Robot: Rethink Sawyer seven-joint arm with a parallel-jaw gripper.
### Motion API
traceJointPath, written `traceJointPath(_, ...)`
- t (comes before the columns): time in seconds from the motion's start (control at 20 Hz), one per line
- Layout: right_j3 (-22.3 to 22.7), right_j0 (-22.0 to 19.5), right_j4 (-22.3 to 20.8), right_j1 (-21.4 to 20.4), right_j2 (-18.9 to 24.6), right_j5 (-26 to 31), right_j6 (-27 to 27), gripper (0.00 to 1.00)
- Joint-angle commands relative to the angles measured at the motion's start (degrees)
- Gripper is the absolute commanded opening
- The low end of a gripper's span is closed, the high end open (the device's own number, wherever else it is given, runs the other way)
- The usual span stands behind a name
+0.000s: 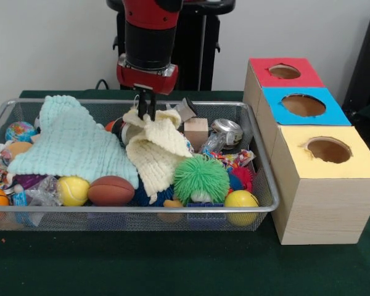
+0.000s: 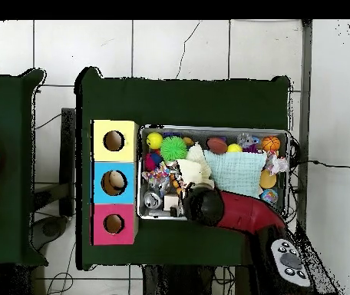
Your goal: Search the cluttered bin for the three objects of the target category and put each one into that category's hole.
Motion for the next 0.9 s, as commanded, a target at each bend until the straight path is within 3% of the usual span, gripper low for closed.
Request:
traceJointPath(0.05,-3.14,-1.69,-5.42,1.30,6.93,1.03,-4.88,0.00)
traceJointPath(0.45,-3.71,-2.12,-7.56,2.37,8.03,0.14,-2.56,0.00)
traceJointPath(0.9,-4.86,-6.15,-10.21,0.37,10.57,3.53,-6.90,0.00)
